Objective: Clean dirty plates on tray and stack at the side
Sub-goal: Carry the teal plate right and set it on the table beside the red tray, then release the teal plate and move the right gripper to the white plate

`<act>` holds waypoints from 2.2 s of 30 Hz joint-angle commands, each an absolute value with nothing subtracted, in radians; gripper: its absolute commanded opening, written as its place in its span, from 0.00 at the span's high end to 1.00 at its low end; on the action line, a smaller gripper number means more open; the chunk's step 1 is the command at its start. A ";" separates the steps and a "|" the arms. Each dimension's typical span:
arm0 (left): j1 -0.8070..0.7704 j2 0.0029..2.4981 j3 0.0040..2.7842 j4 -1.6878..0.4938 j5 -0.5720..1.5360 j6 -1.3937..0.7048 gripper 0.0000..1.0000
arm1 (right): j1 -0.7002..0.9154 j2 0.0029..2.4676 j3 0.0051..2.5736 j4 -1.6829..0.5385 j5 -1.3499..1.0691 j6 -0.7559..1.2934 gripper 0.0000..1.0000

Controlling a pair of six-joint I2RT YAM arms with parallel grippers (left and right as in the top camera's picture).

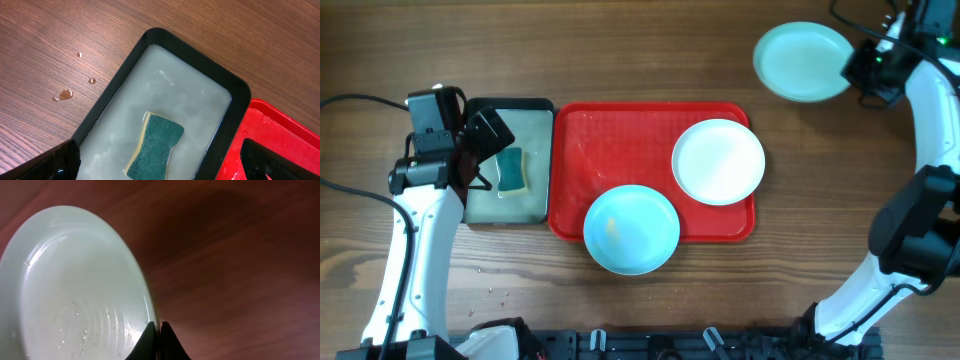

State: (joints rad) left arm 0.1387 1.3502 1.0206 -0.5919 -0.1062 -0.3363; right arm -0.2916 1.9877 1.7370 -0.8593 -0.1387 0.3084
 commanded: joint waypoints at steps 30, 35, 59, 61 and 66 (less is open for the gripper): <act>0.144 1.356 1.031 -0.592 -0.098 -0.348 0.00 | -0.270 1.972 1.526 -0.892 -0.210 0.128 0.49; 0.144 1.356 1.031 -0.592 -0.098 -0.348 0.00 | -0.141 1.973 1.644 -1.049 -0.235 -0.051 0.52; 0.144 1.356 1.031 -0.592 -0.098 -0.348 0.00 | 0.075 2.011 1.459 -0.975 -0.127 -0.133 0.72; 0.144 1.356 1.031 -0.592 -0.098 -0.348 0.00 | 0.081 2.011 1.445 -0.954 -0.126 -0.132 0.72; 0.144 1.356 1.031 -0.592 -0.098 -0.348 0.00 | 0.081 2.011 1.433 -0.931 -0.121 -0.132 0.83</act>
